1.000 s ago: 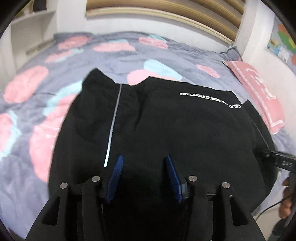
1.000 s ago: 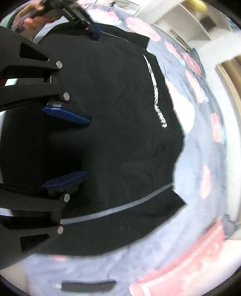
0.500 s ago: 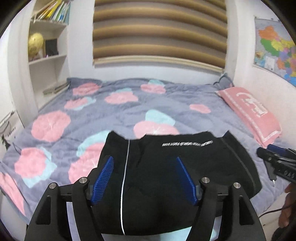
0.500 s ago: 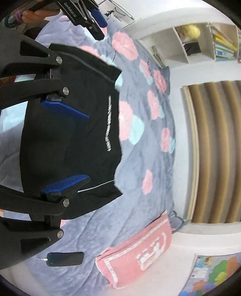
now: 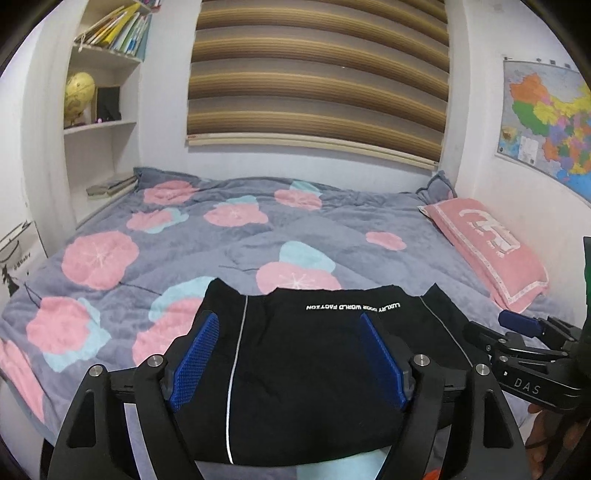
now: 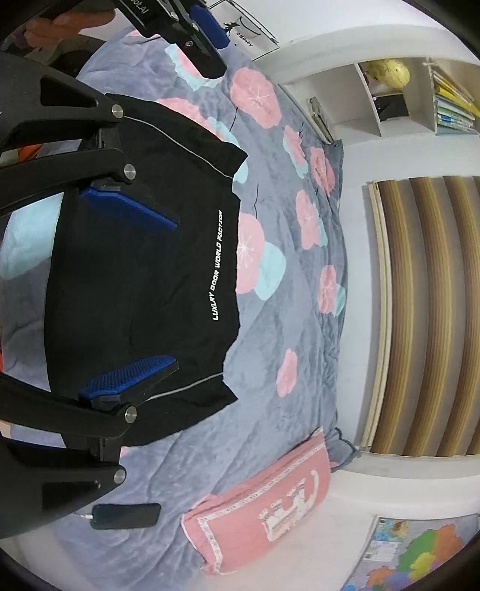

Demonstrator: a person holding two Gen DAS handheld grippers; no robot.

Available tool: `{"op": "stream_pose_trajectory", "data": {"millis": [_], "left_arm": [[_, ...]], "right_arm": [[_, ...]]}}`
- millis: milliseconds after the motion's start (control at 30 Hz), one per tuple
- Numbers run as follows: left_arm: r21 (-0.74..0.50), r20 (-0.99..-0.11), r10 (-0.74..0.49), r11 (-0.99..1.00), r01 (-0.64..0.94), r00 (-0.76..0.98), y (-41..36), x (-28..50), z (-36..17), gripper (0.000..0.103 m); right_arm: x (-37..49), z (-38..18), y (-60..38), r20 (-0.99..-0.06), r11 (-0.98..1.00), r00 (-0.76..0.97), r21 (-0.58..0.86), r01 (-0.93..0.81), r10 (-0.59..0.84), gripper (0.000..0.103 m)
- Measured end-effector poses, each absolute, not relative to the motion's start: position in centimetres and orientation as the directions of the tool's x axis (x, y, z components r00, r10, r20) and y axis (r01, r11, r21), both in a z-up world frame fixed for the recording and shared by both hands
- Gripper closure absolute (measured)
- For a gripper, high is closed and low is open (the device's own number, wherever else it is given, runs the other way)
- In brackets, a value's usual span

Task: Fold large clothes

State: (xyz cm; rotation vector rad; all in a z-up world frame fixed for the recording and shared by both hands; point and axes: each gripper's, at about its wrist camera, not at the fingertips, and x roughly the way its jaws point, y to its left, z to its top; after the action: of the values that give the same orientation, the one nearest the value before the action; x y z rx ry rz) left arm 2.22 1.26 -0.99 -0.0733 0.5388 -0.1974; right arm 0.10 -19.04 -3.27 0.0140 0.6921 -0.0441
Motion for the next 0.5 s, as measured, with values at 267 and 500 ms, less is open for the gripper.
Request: {"op": "stream_pose_trajectory", "data": {"millis": [267, 500], "left_arm": [[-0.107, -0.543, -0.216, 0.976, 0.189, 0.811, -0.3, 3.0, -2.5, 0.024], [-0.111, -0.565, -0.214, 0.977, 0.183, 0.797, -0.5, 3.5, -3.4, 0.024]], "right_arm": [[1.0, -5.1, -19.6, -0.673, 0.998, 0.739, 0.021, 0.053, -0.025, 0.031], [1.3, -5.8, -19.9, -0.687, 0.998, 0.726, 0.027, 0.059, -0.025, 0.031]]}}
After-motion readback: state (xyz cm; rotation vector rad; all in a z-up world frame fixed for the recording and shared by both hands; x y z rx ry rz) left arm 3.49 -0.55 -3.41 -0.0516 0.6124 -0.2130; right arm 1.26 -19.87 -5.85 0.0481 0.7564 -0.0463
